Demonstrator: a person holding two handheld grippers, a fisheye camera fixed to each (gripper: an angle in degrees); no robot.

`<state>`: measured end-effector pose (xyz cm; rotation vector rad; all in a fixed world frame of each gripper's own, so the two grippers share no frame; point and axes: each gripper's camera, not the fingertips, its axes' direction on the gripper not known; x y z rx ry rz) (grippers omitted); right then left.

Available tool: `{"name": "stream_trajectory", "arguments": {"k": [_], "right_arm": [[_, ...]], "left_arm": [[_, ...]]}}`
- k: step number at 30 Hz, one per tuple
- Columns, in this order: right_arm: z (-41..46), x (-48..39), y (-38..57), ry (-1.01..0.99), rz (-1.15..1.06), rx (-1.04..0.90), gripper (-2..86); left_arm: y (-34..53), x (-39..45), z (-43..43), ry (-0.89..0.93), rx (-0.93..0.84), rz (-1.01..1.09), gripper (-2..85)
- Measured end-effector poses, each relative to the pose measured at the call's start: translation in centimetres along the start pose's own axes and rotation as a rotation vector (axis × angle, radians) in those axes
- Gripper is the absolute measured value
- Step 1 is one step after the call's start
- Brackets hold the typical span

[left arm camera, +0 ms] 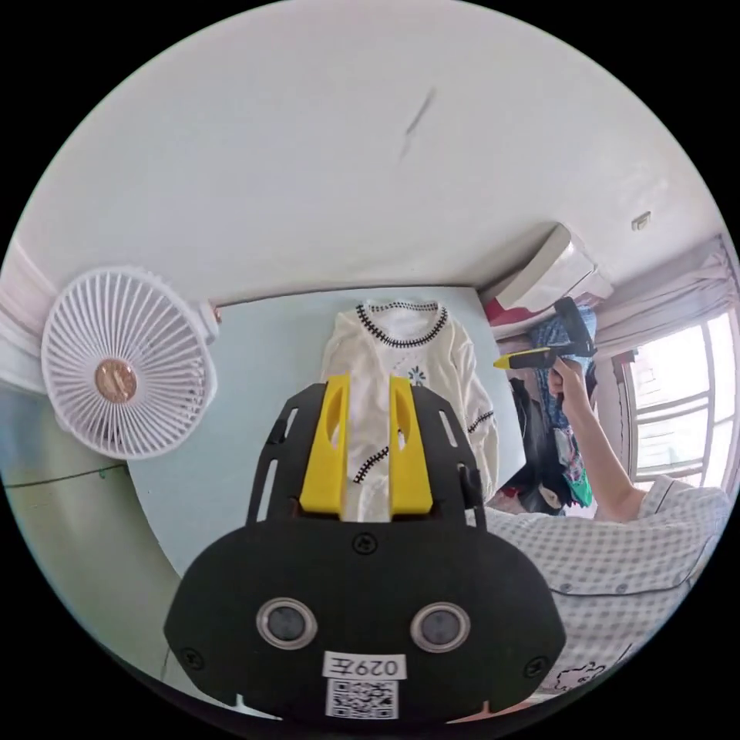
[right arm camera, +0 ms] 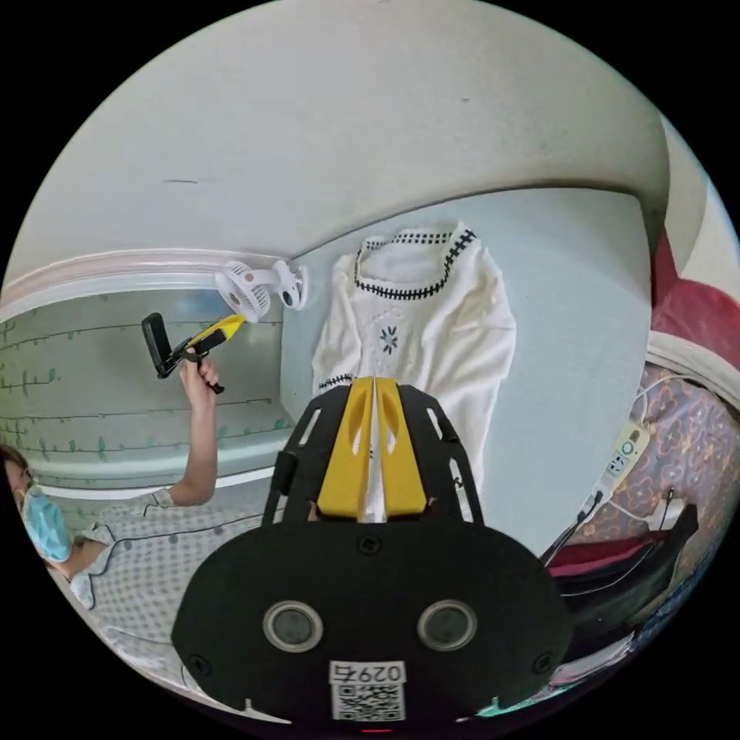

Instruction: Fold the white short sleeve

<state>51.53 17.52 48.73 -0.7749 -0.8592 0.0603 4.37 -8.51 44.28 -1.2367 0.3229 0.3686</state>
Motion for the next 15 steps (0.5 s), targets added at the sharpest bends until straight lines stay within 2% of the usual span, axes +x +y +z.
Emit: {"name": "stream_trajectory", "arguments": {"k": [4, 6, 9, 13, 15], "right_arm": [[3.3, 2.3, 0.7, 0.099, 0.038, -0.075, 0.8], [5.6, 3.6, 0.6, 0.192, 0.080, -0.109, 3.4], [7.7, 4.7, -0.6, 0.210, 0.083, -0.131, 6.8], [10.2, 5.0, -2.9, 0.321, 0.047, -0.203, 3.7], [11.5, 4.9, -4.1, 0.416, 0.004, -0.261, 1.0]], "left_arm": [[1.8, 1.5, 7.2, -0.029, -0.173, 0.024, 3.1], [2.3, 2.8, 12.0, -0.175, -0.268, 0.006, 11.8], [1.4, 4.4, 16.7, -0.266, -0.376, 0.046, 17.9], [-1.0, 5.3, 19.9, -0.293, -0.391, 0.086, 16.9], [-2.4, 4.8, 21.2, -0.296, -0.412, 0.066, 13.5]]}}
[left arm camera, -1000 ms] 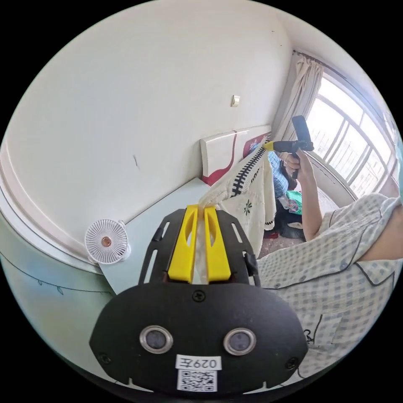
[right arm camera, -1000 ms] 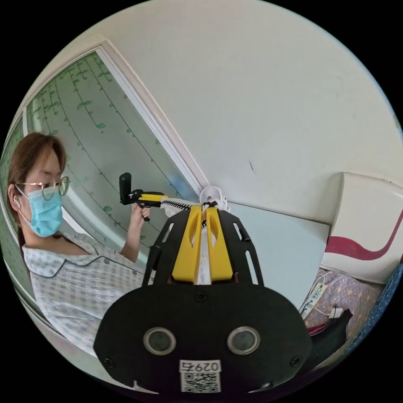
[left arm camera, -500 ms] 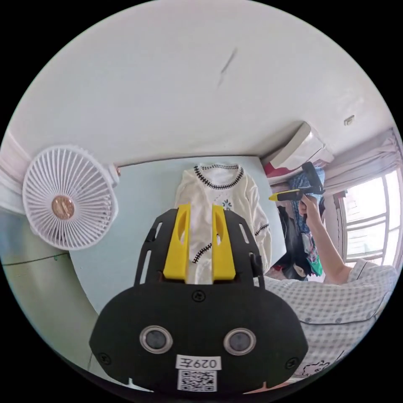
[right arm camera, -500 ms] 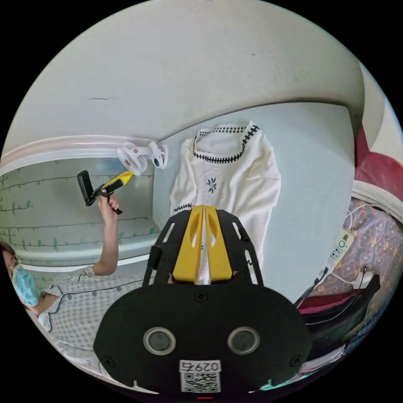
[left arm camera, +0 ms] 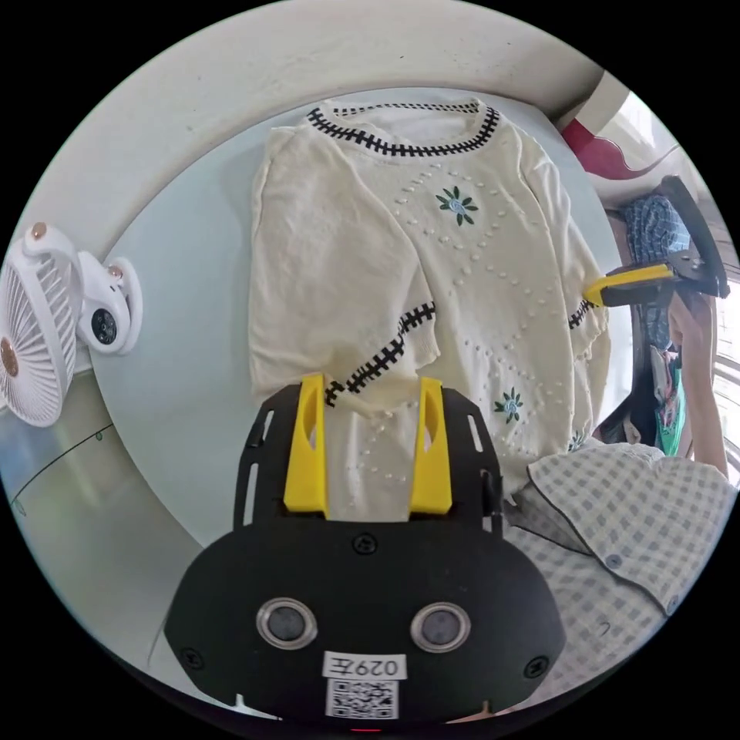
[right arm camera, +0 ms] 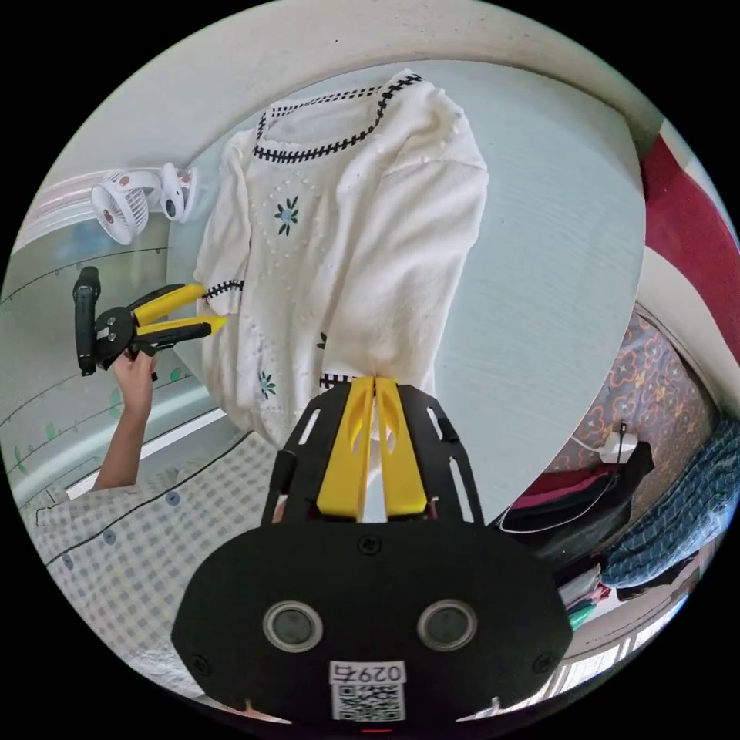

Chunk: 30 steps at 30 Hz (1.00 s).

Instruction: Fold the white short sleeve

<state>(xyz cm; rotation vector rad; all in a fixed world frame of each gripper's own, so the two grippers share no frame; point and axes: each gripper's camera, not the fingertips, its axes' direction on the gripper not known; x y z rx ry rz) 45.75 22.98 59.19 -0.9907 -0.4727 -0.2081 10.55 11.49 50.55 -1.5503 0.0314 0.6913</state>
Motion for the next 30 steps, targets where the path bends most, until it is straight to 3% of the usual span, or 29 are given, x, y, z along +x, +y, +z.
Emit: {"name": "stream_trajectory", "arguments": {"k": [3, 8, 12, 18, 21, 23, 26, 30], "right_arm": [[-1.2, 0.4, 0.0, 0.141, 0.004, 0.074, 0.0], [-4.6, 5.2, 1.4, 0.354, 0.189, 0.204, -0.3], [-5.2, 9.9, 1.9, 0.250, 0.321, 0.234, -0.3], [-3.7, 10.0, 3.0, 0.033, 0.326, 0.379, 0.1], [0.1, 6.5, 1.6, -0.085, 0.161, 0.341, -0.1], [3.8, 3.7, 0.1, -0.132, 0.079, 0.241, -0.3], [9.7, -1.3, -1.8, -0.148, -0.021, 0.091, -0.3], [15.0, -7.6, -2.2, -0.161, -0.097, 0.035, -0.4]], "left_arm": [[-0.5, -1.4, -0.6, 0.006, 0.035, -0.019, 2.9], [1.5, -7.0, -3.3, -0.106, 0.128, -0.204, 0.6], [3.8, -12.0, -4.8, 0.035, 0.217, -0.333, -0.5], [8.8, -13.3, -7.1, 0.062, 0.438, -0.509, -0.9], [8.6, -11.2, -5.4, 0.223, 0.482, -0.414, -1.0], [6.6, -9.2, -2.7, 0.263, 0.401, -0.335, -1.0], [2.0, -5.0, 1.6, 0.224, 0.269, -0.190, -1.0], [-3.9, -1.9, 4.1, 0.148, 0.259, -0.064, -1.0]]}}
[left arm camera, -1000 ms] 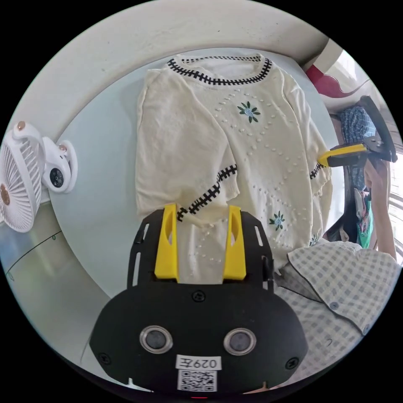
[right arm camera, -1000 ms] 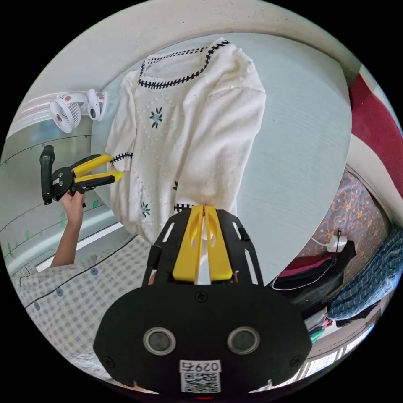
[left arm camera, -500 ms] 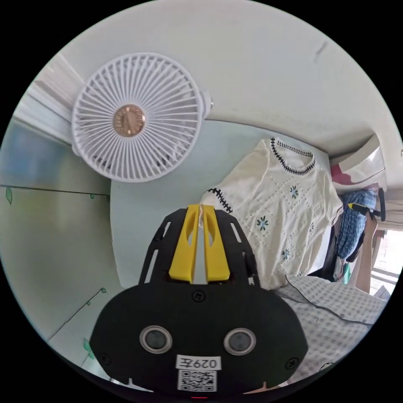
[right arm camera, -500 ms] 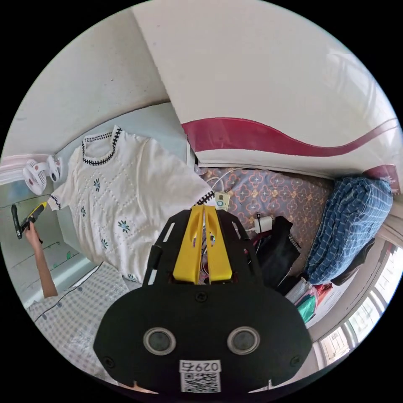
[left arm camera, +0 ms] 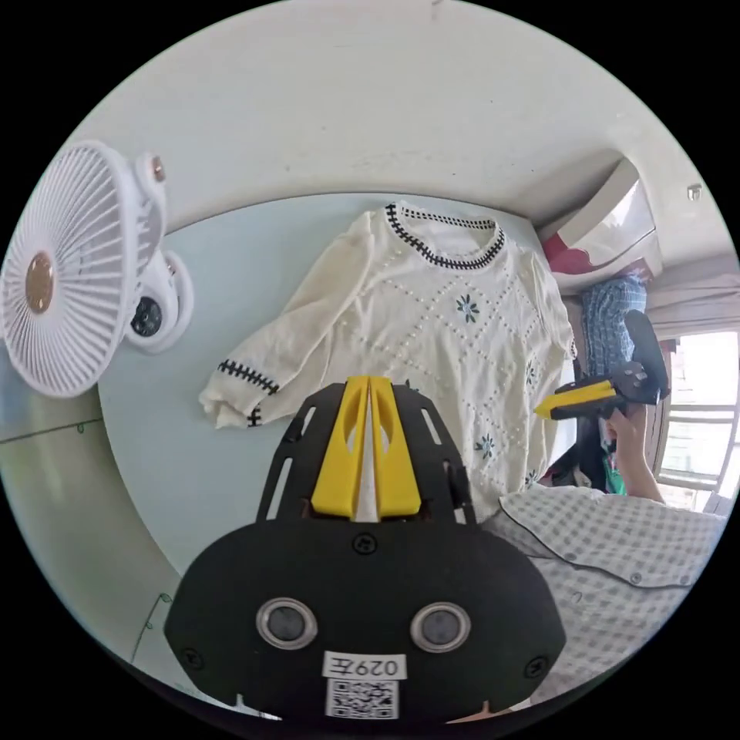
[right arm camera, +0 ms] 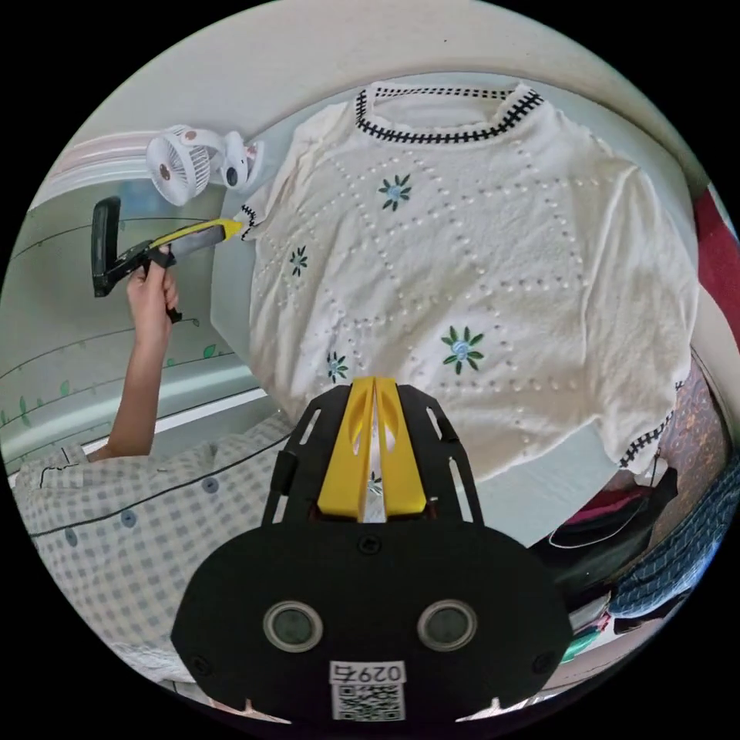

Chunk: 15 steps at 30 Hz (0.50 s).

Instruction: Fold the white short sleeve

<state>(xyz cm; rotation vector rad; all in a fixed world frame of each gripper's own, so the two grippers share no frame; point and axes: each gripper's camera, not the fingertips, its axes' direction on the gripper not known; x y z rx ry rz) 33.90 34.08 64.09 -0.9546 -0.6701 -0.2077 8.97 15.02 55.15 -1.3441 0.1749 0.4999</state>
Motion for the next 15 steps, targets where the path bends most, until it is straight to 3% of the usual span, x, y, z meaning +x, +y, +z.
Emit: {"name": "stream_trajectory", "arguments": {"k": [5, 10, 15], "right_arm": [[6.7, -3.0, 0.1, 0.291, 0.041, -0.146, -0.5], [9.2, -3.6, 0.5, 0.299, 0.123, -0.074, -0.5], [12.2, -4.5, 0.3, 0.349, 0.208, -0.092, -0.5]], "left_arm": [[-4.4, 0.3, 3.8, -0.126, -0.079, 0.121, -1.0], [-4.2, -1.9, 5.3, -0.304, -0.154, 0.122, -1.0], [0.6, -0.4, 3.4, -0.093, 0.007, 0.185, -1.0]]}}
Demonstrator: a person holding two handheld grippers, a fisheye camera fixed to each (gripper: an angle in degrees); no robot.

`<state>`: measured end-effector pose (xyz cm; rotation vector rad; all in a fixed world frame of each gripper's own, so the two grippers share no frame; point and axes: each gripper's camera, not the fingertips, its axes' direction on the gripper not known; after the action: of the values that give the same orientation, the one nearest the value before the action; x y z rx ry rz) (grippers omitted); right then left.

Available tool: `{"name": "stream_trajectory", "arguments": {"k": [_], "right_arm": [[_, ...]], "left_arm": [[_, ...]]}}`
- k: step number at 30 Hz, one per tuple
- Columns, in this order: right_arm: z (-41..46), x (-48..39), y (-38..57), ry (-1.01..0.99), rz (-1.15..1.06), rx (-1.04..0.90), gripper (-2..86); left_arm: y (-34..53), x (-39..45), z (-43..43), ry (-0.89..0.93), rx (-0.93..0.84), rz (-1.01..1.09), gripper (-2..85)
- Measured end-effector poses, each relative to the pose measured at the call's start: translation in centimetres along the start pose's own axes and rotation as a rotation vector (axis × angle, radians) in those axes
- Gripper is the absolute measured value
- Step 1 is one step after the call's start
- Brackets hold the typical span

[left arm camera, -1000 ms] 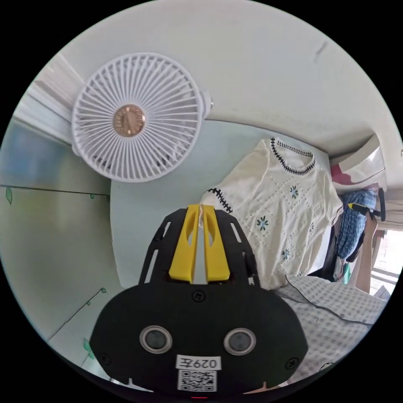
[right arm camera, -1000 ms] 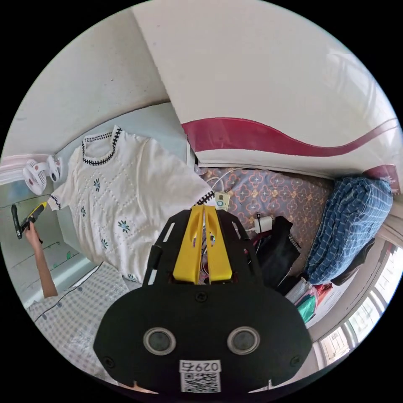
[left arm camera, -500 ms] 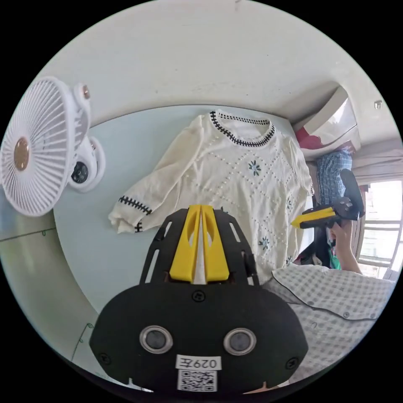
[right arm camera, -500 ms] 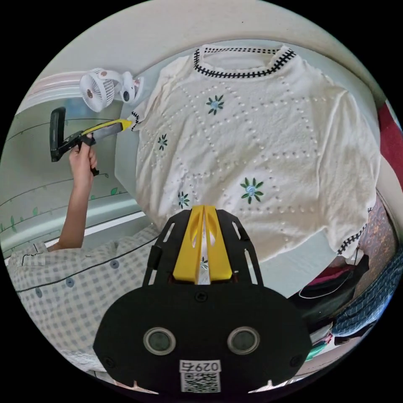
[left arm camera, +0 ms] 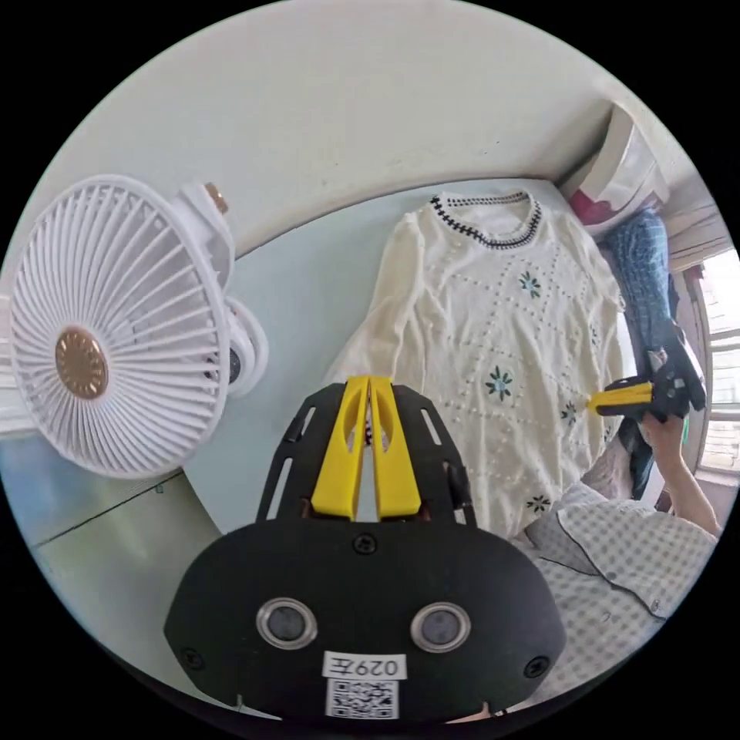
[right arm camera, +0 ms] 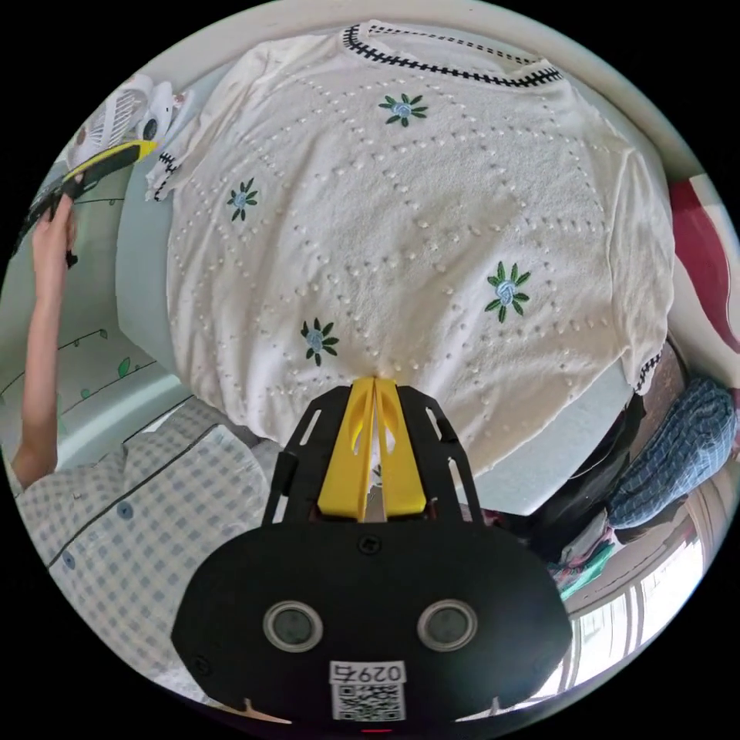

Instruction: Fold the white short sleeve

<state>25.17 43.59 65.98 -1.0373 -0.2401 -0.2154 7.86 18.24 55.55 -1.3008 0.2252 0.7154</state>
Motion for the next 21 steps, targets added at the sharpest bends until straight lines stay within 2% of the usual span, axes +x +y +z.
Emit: {"name": "stream_trajectory", "arguments": {"k": [3, 6, 12, 15, 21], "right_arm": [[1.4, -1.6, -0.1, 0.067, 0.000, -0.034, -0.6], [2.6, -2.5, 0.2, 0.095, 0.040, -0.044, -0.6], [4.7, -3.9, 1.6, 0.136, 0.118, -0.027, -0.5], [5.5, -4.1, 2.6, 0.134, 0.149, -0.014, -0.5], [6.7, -3.6, 5.2, 0.082, 0.212, 0.043, -0.4]], "left_arm": [[0.8, 2.7, 2.4, 0.141, -0.043, 0.098, -1.0], [1.1, 6.2, 5.2, 0.206, -0.105, 0.182, -1.0], [1.2, 12.6, 9.0, 0.120, -0.193, 0.304, -1.0], [1.0, 13.8, 11.9, 0.149, -0.292, 0.325, -1.0], [0.1, 14.2, 13.1, 0.222, -0.287, 0.299, -1.0]]}}
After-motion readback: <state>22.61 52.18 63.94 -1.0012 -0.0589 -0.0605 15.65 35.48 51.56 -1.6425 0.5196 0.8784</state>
